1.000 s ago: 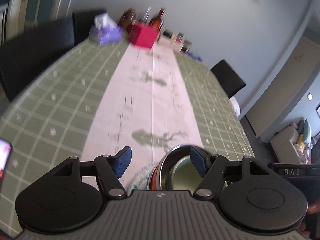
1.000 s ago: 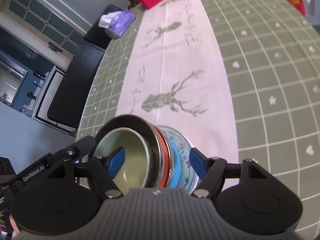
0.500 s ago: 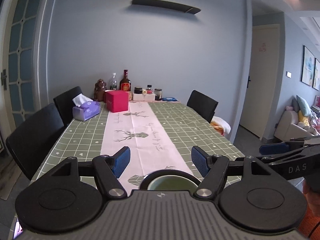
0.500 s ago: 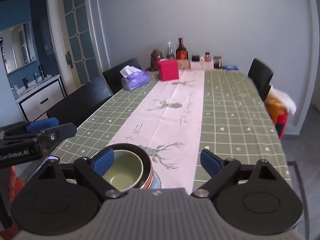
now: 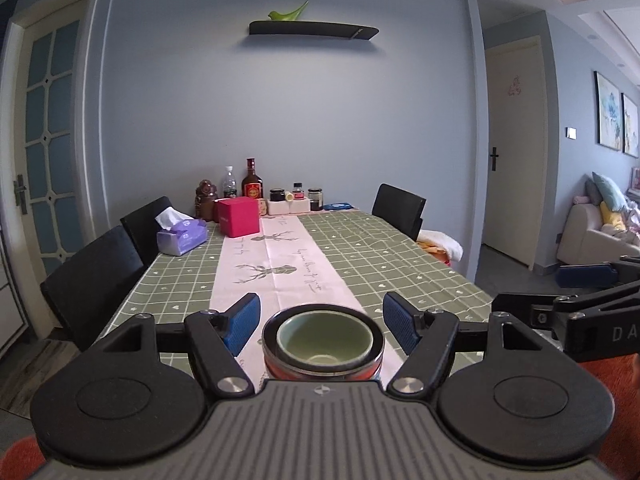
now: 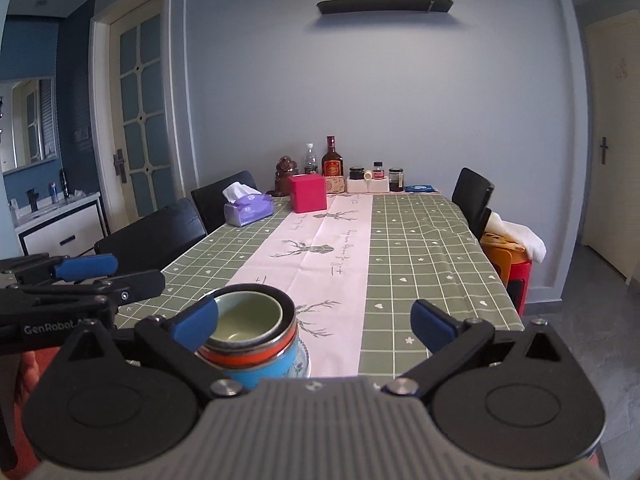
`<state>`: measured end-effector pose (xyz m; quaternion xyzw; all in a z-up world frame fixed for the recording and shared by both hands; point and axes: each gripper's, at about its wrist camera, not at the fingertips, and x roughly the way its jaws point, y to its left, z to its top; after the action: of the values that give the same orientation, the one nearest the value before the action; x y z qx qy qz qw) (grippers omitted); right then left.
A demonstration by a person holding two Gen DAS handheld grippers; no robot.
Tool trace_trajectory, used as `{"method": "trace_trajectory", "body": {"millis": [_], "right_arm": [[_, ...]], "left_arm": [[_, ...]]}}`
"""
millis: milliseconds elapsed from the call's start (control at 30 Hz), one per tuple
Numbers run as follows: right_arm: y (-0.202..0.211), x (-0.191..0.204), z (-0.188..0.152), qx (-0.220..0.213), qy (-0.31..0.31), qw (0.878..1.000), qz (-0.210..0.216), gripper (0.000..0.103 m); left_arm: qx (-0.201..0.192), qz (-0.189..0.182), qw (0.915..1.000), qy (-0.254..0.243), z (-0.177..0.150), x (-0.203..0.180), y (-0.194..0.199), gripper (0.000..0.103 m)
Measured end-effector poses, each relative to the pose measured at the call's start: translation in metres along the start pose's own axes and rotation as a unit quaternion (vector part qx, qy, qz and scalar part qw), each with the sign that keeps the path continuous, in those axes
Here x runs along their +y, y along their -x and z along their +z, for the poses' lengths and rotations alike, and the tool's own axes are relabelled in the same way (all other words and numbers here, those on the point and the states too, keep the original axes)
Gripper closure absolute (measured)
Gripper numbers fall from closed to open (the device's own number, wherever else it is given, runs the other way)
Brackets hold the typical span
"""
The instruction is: Organize plates and bowls
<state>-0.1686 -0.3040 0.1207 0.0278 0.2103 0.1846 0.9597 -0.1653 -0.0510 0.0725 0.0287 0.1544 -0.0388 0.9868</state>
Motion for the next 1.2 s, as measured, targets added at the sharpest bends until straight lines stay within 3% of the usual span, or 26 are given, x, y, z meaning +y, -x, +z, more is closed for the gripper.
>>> {"method": "trace_trajectory", "body": {"millis": [133, 200, 633, 867, 1200], "right_arm": [[0.007, 0.007, -0.019, 0.015, -0.006, 1.000, -0.006, 0.003], [0.010, 0.010, -0.027, 0.020, -0.004, 1.000, -0.009, 0.003], [0.009, 0.024, -0.060, 0.068, -0.035, 0.997, -0.019, 0.003], [0.005, 0.021, -0.068, 0.108, -0.064, 0.992, -0.011, 0.003], [0.007, 0.023, -0.069, 0.115, -0.066, 0.991, -0.012, 0.003]], "left_arm": [[0.023, -0.003, 0.9994, -0.023, -0.017, -0.009, 0.008, 0.021], [0.034, 0.001, 0.9991, -0.025, -0.023, -0.011, 0.010, 0.015], [0.115, 0.040, 0.9924, 0.015, -0.053, -0.002, 0.012, 0.014], [0.132, 0.046, 0.9900, 0.017, -0.053, -0.004, 0.013, 0.014], [0.132, 0.037, 0.9904, 0.017, -0.052, -0.008, 0.016, 0.014]]}}
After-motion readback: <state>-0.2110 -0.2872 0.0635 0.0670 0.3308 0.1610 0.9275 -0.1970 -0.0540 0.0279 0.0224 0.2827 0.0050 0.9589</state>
